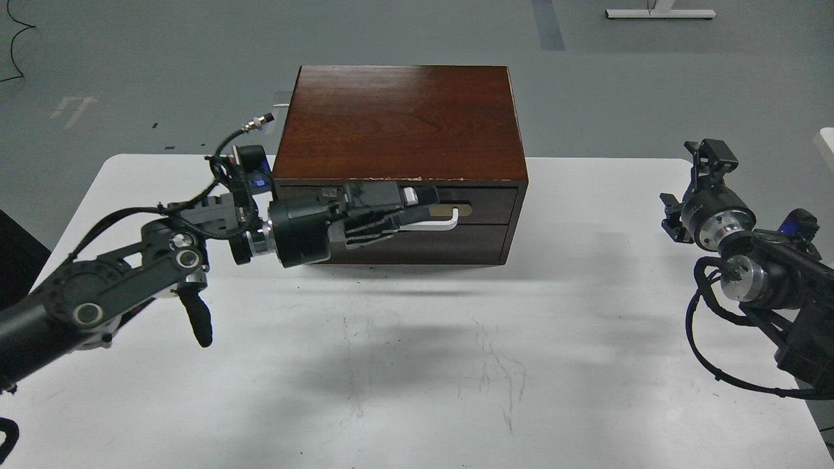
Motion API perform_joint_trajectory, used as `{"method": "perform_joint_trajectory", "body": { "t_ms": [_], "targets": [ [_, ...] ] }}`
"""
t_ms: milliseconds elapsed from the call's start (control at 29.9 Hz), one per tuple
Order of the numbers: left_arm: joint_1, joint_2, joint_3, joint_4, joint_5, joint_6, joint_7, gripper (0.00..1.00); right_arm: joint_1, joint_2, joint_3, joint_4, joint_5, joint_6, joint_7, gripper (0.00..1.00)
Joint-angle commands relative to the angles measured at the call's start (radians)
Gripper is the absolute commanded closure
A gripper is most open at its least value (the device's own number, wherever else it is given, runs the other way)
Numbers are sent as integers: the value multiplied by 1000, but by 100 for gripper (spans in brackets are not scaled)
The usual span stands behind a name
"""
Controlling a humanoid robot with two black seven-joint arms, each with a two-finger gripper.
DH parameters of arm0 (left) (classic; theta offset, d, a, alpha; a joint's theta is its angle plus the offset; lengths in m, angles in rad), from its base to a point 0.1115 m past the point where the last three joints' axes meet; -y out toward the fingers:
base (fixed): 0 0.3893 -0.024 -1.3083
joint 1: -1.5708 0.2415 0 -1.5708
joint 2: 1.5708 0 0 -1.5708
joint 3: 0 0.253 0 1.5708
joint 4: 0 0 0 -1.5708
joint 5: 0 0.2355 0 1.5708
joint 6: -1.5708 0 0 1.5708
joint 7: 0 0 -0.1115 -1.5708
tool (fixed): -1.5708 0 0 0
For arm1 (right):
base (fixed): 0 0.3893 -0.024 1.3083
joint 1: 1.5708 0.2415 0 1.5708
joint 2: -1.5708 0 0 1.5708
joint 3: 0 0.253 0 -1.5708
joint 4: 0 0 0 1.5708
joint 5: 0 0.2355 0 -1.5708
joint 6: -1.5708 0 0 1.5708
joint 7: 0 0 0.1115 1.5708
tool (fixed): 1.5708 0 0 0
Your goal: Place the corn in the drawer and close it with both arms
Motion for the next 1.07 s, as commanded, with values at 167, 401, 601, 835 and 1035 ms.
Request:
{"method": "perform_joint_trajectory", "body": {
  "t_ms": [167,401,601,835,1035],
  "targets": [
    [30,57,-159,351,-341,27,0,1,28,5,2,46,-2,92,148,0],
    [174,77,-161,565,-640,55,414,1,29,11,2,90,-2,135,243,0],
    [193,57,-171,563,-685,70,400,1,32,83,3,87,-2,126,243,0],
    [190,43,-197,464,-687,114,367,1,34,77,14,98,0,129,243,0],
    [190,55,-204,421,-687,148,369,1,32,75,11,106,0,124,243,0]
  ]
}}
